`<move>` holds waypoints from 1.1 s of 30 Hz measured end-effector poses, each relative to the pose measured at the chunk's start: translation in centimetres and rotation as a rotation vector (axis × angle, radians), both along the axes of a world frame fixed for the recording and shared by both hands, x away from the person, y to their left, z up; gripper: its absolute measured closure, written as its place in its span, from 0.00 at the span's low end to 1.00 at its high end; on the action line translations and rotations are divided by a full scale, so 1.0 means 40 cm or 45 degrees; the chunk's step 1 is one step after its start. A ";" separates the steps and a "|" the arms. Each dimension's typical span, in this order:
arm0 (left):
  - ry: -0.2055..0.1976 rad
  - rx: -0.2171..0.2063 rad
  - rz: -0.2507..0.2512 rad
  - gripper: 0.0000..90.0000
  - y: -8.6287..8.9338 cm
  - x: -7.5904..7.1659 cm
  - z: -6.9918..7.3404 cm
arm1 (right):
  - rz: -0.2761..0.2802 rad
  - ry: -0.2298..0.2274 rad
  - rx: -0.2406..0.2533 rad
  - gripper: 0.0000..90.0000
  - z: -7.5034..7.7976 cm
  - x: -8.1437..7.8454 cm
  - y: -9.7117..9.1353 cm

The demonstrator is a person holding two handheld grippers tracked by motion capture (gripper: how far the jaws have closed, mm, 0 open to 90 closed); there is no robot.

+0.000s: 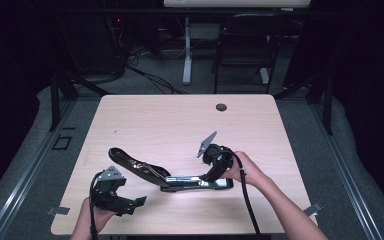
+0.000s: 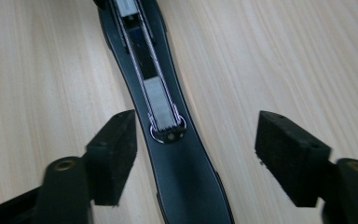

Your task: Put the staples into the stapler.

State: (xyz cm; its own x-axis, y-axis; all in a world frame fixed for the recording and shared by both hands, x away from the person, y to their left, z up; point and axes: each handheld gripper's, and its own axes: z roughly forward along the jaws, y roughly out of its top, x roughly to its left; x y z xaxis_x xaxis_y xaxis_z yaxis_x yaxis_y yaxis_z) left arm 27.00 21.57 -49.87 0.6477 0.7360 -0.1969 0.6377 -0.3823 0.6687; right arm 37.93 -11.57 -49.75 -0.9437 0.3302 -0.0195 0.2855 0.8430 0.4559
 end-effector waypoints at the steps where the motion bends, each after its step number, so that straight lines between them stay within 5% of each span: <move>1: 0.001 -0.006 0.006 0.00 0.002 0.000 0.000 | -0.015 -0.004 0.013 0.27 0.002 -0.004 -0.009; 6: 0.003 -0.004 0.013 0.00 0.005 0.000 0.002 | -0.132 -0.013 0.064 0.20 0.012 -0.024 -0.056; 9: -0.004 -0.005 0.014 0.00 0.004 0.001 0.002 | -0.187 -0.013 0.070 0.17 0.003 -0.034 -0.077; 10: -0.005 -0.004 0.014 0.00 0.004 0.001 0.002 | -0.222 -0.052 0.043 0.16 0.001 -0.039 -0.080; 12: 0.003 -0.004 0.013 0.00 0.005 0.002 0.003 | -0.219 -0.022 0.045 0.16 0.000 -0.044 -0.089; 13: 0.002 -0.005 0.016 0.00 0.005 0.002 0.003 | -0.268 -0.088 0.124 0.15 -0.012 -0.049 -0.089; 15: -0.006 -0.009 0.024 0.00 0.007 0.003 0.002 | -0.293 -0.105 0.152 0.15 -0.009 -0.055 -0.098; 16: 0.000 -0.005 0.021 0.00 0.009 0.003 0.003 | -0.273 -0.037 0.069 0.15 0.008 -0.056 -0.109; 17: -0.001 -0.008 0.029 0.00 0.010 0.004 0.003 | -0.319 -0.099 0.157 0.15 -0.005 -0.062 -0.108; 19: -0.006 -0.007 0.041 0.00 0.012 0.005 0.003 | -0.329 -0.101 0.177 0.15 -0.004 -0.067 -0.117; 20: -0.014 -0.006 0.049 0.00 0.012 0.005 0.003 | -0.322 -0.050 0.074 0.15 0.014 -0.069 -0.126; 33: -0.025 -0.025 0.092 0.00 0.028 0.014 0.005 | -0.389 -0.011 0.083 0.14 0.007 -0.074 -0.146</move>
State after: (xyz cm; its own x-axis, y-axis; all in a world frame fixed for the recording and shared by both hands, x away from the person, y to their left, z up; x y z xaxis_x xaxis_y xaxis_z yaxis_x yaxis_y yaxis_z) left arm 27.56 22.67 -49.66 0.5967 0.7773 -0.1996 0.6499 -0.3222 0.6883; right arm 34.97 -17.42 -49.48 -0.8005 0.5993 0.0035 0.5171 0.6877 0.5095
